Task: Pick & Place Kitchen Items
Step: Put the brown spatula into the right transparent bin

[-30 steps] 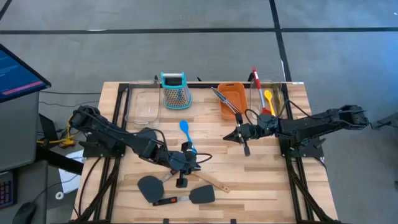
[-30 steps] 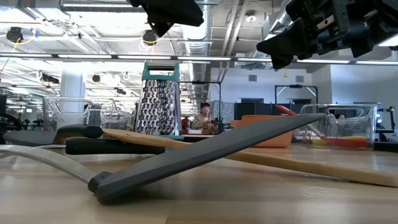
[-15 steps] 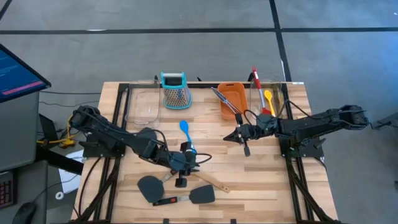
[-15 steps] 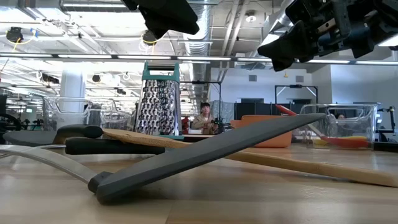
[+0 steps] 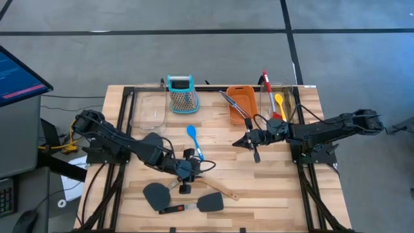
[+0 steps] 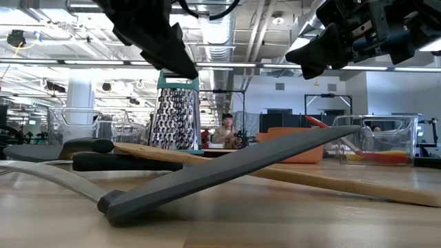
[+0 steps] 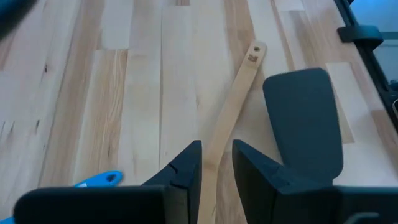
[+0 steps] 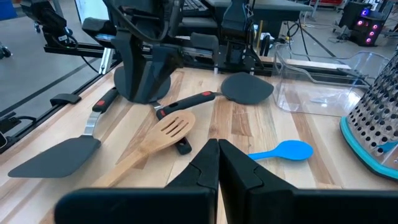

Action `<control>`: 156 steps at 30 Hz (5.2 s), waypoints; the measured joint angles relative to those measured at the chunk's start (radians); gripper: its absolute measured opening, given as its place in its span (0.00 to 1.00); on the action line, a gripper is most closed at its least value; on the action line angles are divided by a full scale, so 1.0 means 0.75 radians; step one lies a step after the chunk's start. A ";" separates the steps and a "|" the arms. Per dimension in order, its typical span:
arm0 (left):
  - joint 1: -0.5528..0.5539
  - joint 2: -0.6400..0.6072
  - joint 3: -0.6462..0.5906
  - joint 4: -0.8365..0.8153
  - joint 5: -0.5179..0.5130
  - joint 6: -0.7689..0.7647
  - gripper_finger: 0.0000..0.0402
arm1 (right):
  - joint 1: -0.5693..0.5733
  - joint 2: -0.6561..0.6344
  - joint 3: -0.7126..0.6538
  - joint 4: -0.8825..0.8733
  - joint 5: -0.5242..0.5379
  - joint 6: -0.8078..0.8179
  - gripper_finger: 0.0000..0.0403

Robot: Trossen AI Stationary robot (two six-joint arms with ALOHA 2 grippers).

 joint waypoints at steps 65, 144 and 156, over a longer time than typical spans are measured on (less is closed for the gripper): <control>0.002 0.000 -0.010 0.194 -0.087 0.013 0.19 | -0.001 0.000 0.000 -0.021 0.000 -0.001 0.00; 0.052 0.199 0.040 0.123 0.068 0.037 0.02 | -0.001 0.000 0.001 -0.061 0.000 -0.032 0.00; 0.054 0.199 -0.004 0.117 0.071 0.031 0.23 | -0.001 -0.001 0.001 -0.061 0.000 -0.032 0.00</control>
